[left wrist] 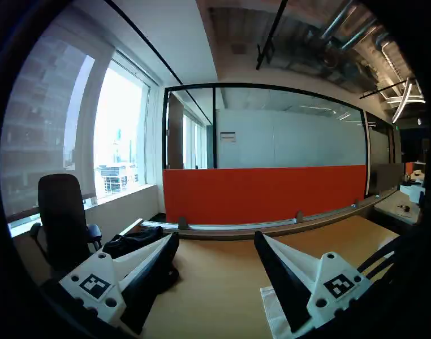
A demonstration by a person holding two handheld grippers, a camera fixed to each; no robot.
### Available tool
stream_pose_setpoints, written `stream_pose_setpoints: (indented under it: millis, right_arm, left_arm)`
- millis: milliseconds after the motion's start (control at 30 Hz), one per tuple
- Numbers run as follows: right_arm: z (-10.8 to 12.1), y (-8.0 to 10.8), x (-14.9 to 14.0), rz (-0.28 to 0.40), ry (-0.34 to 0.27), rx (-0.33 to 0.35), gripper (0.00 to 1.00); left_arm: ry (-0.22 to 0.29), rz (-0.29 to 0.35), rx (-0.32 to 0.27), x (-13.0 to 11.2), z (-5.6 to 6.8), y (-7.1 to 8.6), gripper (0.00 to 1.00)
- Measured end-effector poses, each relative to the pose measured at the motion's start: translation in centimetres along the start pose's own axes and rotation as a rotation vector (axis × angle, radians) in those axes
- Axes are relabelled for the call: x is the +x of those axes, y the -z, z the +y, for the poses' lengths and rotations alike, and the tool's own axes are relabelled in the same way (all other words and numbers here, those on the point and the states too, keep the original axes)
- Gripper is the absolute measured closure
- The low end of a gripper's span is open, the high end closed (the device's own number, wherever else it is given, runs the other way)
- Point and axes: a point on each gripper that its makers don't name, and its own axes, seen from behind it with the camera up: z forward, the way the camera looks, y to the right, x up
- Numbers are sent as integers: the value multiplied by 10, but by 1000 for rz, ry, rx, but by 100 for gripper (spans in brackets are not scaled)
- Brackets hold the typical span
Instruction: Fold towel
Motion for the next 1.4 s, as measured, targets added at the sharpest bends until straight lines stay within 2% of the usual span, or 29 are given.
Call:
stream_pose_setpoints:
  millis: [200, 367, 800, 967, 1200, 1400]
  right_arm:
    - [-4, -1, 1, -12, 13, 22, 1]
    - [-11, -3, -5, -43, 37, 71, 0]
    - [-42, 4, -16, -113, 148, 269, 0]
    - [-49, 6, -21, -143, 161, 310, 0]
    - [-65, 12, -38, -203, 199, 401, 0]
    - [-76, 16, -49, -247, 219, 461, 0]
  left_arm:
    - [-24, -21, -20, 1, 4, -1, 1]
    - [-51, -43, -56, -1, 12, -1, 1]
    - [-119, -125, -209, -14, 42, 1, 1]
    - [-132, -153, -248, -22, 50, 3, 1]
    - [-177, -204, -339, -39, 69, 8, 1]
    - [-199, -238, -391, -51, 80, 12, 1]
